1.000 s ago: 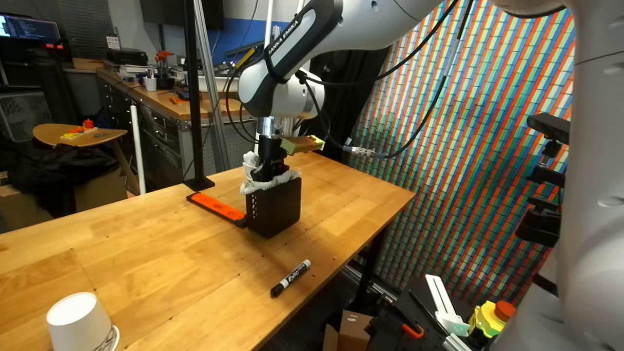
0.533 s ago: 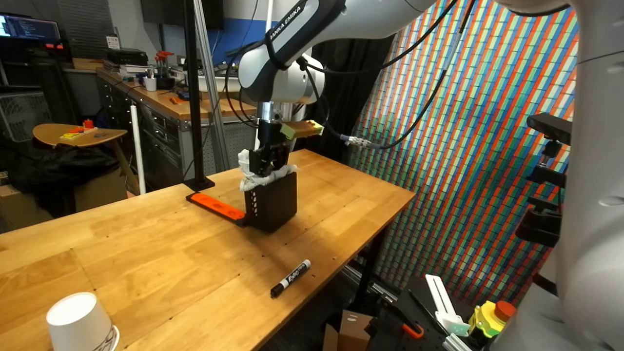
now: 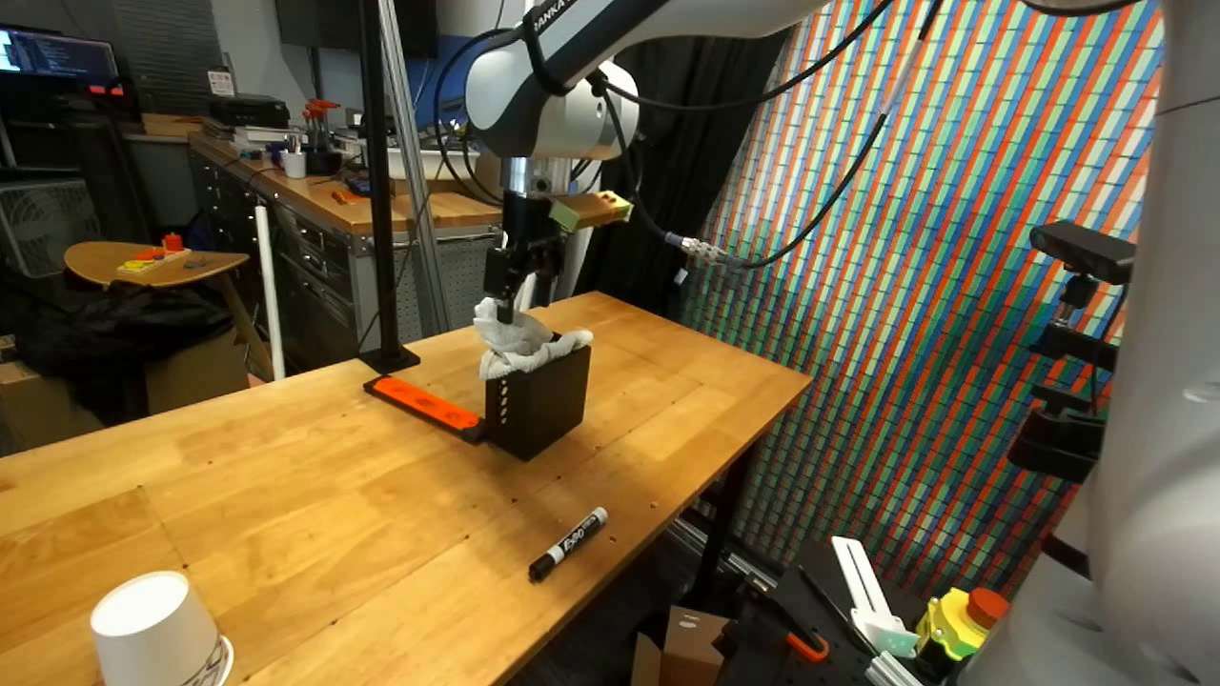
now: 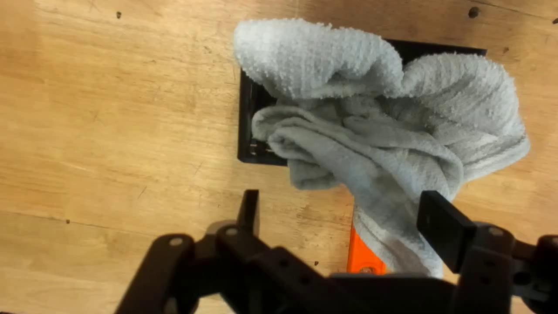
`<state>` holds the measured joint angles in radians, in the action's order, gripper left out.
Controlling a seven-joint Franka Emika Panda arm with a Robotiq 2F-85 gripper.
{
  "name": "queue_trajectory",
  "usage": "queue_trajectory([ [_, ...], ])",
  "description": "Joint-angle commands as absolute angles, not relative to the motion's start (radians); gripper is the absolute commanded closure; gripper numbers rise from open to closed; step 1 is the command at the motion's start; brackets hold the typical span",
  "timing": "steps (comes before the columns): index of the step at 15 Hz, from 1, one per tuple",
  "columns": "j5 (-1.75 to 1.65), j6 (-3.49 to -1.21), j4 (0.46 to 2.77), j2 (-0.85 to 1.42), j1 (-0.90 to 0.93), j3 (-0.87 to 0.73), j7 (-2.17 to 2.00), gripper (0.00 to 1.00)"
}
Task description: Put the towel in the black box
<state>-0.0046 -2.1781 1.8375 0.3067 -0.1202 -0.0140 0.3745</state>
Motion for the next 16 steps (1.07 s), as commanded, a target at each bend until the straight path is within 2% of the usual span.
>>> queue_trajectory([
  [1, -0.036, -2.156, 1.814, 0.278, -0.105, -0.017, 0.361, 0.07],
  [6, -0.027, -2.149, 1.807, 0.27, -0.08, 0.004, 0.365, 0.06],
  [9, -0.021, -2.145, 1.806, 0.274, -0.058, 0.022, 0.365, 0.08],
  [11, -0.025, -2.145, 1.806, 0.276, -0.048, 0.029, 0.365, 0.14],
  [12, -0.024, -2.147, 1.806, 0.278, -0.046, 0.03, 0.364, 0.29],
  [14, -0.026, -2.149, 1.806, 0.279, -0.045, 0.027, 0.363, 0.27],
  [15, -0.031, -2.151, 1.807, 0.28, -0.047, 0.023, 0.363, 0.34],
  [16, -0.034, -2.151, 1.808, 0.28, -0.048, 0.019, 0.362, 0.35],
])
